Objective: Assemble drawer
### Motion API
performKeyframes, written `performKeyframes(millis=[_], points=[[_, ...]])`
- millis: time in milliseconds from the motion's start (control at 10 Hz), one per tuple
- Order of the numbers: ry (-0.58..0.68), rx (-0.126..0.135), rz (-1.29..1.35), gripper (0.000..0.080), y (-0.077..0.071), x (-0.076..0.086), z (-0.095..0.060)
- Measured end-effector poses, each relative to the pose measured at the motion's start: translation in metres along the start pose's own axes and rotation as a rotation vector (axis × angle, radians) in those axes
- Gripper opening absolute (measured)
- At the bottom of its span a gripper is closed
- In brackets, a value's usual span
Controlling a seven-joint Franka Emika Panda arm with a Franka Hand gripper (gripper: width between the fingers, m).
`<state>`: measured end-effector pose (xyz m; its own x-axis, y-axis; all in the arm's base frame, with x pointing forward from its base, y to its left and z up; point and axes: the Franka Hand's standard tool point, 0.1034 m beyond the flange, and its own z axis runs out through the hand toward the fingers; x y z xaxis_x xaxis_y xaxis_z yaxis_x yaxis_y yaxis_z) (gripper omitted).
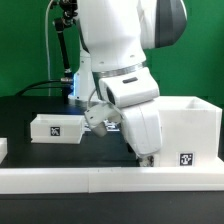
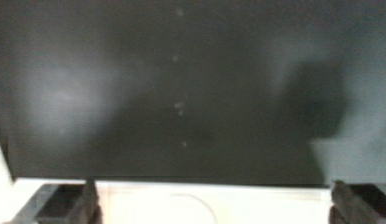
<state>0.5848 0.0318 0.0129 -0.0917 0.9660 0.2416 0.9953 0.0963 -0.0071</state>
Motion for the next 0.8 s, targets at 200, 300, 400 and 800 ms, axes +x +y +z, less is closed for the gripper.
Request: performKeyframes(millis=[200,300,400,800], points=[[0.003,0.011,0.007,0.0649,-0.003,-0.004,0.003],[0.001,0.017,0.018,0.0649,-0.004,-0.014,0.001],[0.001,0.033,0.0,0.0649,-0.007,-0.027,-0.003],[-0.021,0.034,0.058,0.0649,-0.013,-0.075,-0.022]])
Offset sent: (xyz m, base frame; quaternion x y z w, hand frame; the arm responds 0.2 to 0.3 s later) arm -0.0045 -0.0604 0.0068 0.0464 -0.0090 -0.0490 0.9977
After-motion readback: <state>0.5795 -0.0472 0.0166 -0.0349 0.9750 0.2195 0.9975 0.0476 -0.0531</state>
